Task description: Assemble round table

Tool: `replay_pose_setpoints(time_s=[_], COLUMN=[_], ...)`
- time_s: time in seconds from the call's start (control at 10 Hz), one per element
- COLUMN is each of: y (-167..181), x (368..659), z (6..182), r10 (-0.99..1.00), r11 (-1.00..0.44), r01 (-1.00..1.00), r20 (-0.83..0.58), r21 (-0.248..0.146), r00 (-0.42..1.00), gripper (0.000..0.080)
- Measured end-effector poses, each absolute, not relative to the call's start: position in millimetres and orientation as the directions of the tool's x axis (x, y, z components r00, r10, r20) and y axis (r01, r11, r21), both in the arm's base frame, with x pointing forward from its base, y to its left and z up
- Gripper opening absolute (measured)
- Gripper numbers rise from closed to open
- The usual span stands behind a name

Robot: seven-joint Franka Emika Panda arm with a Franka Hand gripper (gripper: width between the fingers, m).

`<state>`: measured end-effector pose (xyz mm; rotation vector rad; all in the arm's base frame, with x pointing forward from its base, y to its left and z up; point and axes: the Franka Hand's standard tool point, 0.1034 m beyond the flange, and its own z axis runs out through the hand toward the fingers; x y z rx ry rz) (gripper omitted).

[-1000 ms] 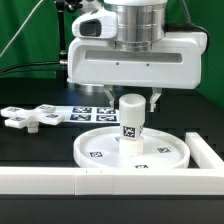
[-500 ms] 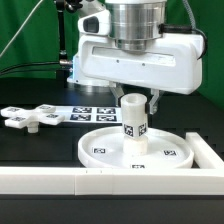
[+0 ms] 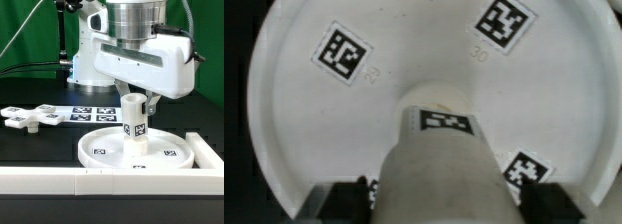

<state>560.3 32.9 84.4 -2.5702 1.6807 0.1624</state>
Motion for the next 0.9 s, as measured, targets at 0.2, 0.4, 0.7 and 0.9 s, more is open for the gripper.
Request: replay_pose_setpoints(time_s=[0.2,0.4,0.7,0.9], y=[35,40,45,46], x=[559,563,562,562], z=[85.2,86.4,87.2,87.2], r10=[-0.966,-0.987,-0.972,-0.973], r11=[-0.219,-0.044,0.127,0.114], r01=[-0.976,-0.999,-0.991,-0.992], r20=[-0.142,-0.152,-0.193,-0.198], r21=[0.006,0.005,0.048,0.047], r00=[0.216,0.042,-0.134,-0.121], gripper=[0.0407,0.0407,0.0407,0.0407])
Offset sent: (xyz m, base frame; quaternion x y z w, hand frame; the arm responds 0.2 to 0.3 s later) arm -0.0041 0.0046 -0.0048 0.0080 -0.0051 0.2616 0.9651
